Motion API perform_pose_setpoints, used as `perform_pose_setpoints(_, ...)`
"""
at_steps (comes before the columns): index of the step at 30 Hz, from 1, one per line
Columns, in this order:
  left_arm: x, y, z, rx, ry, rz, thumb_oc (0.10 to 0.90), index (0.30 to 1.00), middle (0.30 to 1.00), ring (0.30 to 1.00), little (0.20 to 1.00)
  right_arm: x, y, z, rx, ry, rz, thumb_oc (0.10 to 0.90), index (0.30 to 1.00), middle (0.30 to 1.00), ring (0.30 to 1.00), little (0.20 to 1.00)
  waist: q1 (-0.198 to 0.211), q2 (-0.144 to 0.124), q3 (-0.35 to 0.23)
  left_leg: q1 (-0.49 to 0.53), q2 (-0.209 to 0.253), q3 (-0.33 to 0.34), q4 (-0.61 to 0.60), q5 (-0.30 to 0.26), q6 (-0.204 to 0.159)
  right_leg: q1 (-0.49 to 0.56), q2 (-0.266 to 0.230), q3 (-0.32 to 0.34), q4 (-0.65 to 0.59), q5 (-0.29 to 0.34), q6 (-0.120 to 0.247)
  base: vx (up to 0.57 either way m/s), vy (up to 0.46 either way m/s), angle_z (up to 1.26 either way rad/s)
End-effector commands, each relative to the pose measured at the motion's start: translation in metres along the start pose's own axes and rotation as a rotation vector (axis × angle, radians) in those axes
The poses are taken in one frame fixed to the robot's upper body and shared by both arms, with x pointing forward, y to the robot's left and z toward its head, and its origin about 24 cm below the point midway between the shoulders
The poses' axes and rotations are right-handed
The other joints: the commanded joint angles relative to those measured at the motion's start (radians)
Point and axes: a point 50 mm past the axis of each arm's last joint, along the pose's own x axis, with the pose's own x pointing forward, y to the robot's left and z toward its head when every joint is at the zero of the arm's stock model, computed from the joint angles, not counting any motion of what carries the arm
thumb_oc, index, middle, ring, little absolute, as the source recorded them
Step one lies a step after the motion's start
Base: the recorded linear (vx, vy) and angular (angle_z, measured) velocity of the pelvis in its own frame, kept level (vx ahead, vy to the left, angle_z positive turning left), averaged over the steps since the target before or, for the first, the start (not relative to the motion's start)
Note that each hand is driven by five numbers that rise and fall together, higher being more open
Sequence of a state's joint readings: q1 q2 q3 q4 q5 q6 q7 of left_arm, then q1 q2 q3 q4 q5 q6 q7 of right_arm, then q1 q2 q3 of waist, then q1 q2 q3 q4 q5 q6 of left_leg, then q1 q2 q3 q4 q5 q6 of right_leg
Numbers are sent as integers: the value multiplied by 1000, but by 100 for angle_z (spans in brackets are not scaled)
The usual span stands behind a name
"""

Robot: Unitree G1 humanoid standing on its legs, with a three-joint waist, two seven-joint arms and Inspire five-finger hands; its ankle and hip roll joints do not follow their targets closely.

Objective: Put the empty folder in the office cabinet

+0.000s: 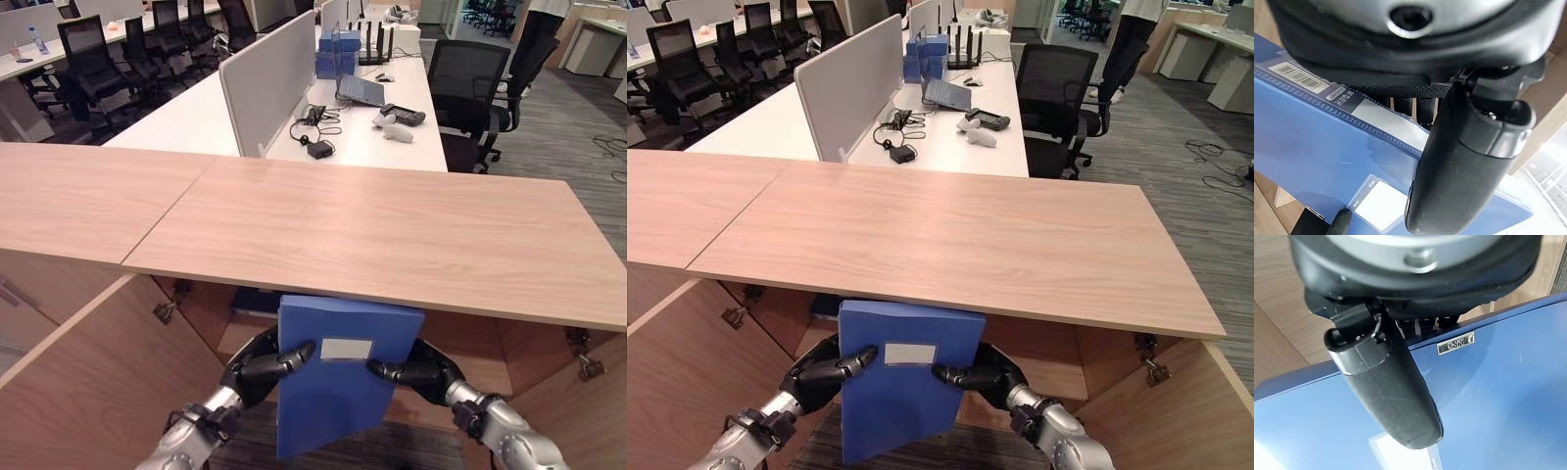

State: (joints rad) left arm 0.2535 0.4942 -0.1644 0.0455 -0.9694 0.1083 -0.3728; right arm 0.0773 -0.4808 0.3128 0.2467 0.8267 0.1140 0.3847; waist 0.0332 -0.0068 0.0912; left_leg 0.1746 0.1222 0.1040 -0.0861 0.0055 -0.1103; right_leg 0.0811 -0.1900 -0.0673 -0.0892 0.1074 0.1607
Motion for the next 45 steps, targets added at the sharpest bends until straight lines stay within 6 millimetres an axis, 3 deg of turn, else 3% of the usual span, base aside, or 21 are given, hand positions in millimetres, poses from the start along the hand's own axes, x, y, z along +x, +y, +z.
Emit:
perform_pose_setpoints(1, 45, -63, 50, 17, -250, -371, 400, 300, 300, 300, 300, 40, 70, 61, -14, -277, 401, 800, 900, 900, 900, 900, 4, -8, -7, 7, -45, 15, -1, -62, 44, 73, 41, -1, 48, -159, -10, 0, 0, 0)
perform_pose_setpoints(14, 57, -82, 48, -26, -247, -465, 400, 300, 300, 300, 300, 48, 98, 33, -23, -70, 588, 800, 900, 900, 900, 900, 10, -13, 0, 6, -46, 20, -1, -60, 43, 68, 43, 3, 54, -159, -13, 0, 0, 0)
perform_pose_setpoints(19, 62, -89, 47, -37, -240, -500, 400, 300, 300, 300, 300, 48, 103, 31, -39, -29, 638, 800, 900, 900, 900, 900, 9, -15, 0, 6, -47, 21, -1, -61, 44, 69, 43, 2, 52, -159, -12, 0, 0, 0)
perform_pose_setpoints(20, 63, -89, 47, -37, -237, -502, 400, 300, 300, 300, 300, 48, 104, 32, -38, -28, 642, 460, 389, 389, 389, 389, 9, -16, 0, 6, -47, 20, -1, -62, 44, 70, 43, 3, 53, -159, -12, 0, 0, 0)
perform_pose_setpoints(21, 63, -89, 47, -37, -237, -502, 400, 300, 300, 300, 300, 47, 104, 32, -39, -28, 646, 400, 300, 300, 300, 300, 8, -16, -1, 7, -48, 20, -1, -62, 44, 71, 43, 4, 53, -159, -12, 0, 0, 0)
perform_pose_setpoints(37, 62, -83, 43, -75, -264, -451, 400, 300, 300, 300, 300, 47, 101, 35, 26, -116, 589, 400, 300, 300, 300, 300, 5, -14, -4, 10, -48, 23, -1, -65, 46, 69, 42, 2, 54, -159, -14, 0, 0, 0)
perform_pose_setpoints(45, 59, -71, 38, -73, -263, -381, 400, 300, 300, 300, 300, 47, 95, 35, 41, -138, 544, 400, 300, 300, 300, 300, 6, -13, -6, 11, -48, 23, -1, -66, 46, 70, 44, 0, 51, -159, -15, 0, 0, 0)
